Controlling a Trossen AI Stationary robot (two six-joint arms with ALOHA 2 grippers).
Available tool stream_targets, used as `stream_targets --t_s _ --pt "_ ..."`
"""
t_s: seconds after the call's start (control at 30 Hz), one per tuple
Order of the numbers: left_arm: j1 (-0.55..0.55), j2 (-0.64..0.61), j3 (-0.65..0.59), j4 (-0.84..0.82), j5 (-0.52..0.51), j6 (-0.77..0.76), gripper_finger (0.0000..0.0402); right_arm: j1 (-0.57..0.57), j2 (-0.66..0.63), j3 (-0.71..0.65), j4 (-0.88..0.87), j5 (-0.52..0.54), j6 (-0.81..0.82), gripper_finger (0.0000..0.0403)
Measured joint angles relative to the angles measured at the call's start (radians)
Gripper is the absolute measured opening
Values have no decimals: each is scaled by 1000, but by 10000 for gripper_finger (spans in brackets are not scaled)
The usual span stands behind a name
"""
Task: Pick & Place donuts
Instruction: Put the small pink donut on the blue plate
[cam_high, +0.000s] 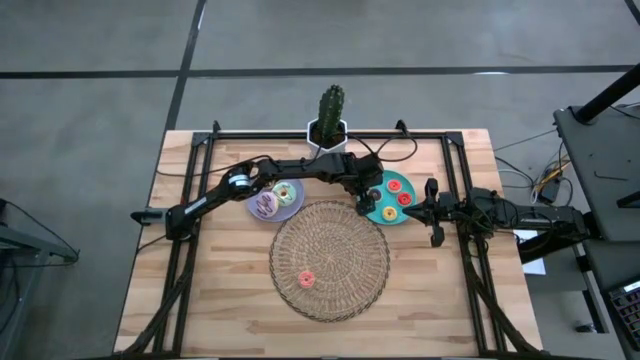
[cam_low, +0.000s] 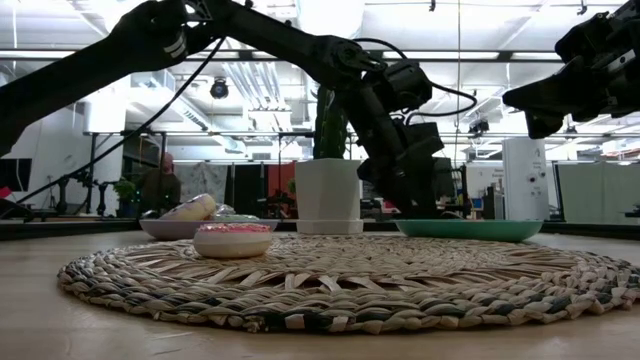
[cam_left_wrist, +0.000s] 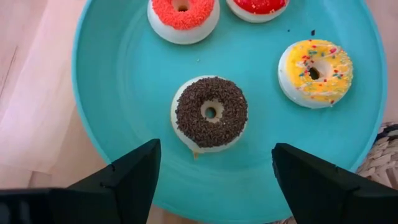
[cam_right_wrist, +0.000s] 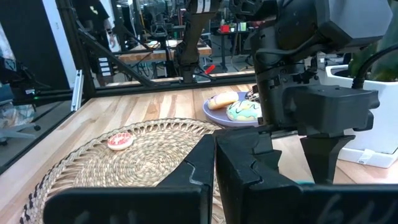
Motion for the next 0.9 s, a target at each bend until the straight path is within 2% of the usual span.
stream_targets --t_s 0.2,0.53,0.9 --pt "0 -1 0 0 -6 -21 264 0 0 0 0 0 0 8" --pt "-2 -1 0 0 -21 -40 218 0 0 0 0 0 0 8" --pt "-2 -14 0 -18 -24 -115 213 0 0 0 0 0 0 8"
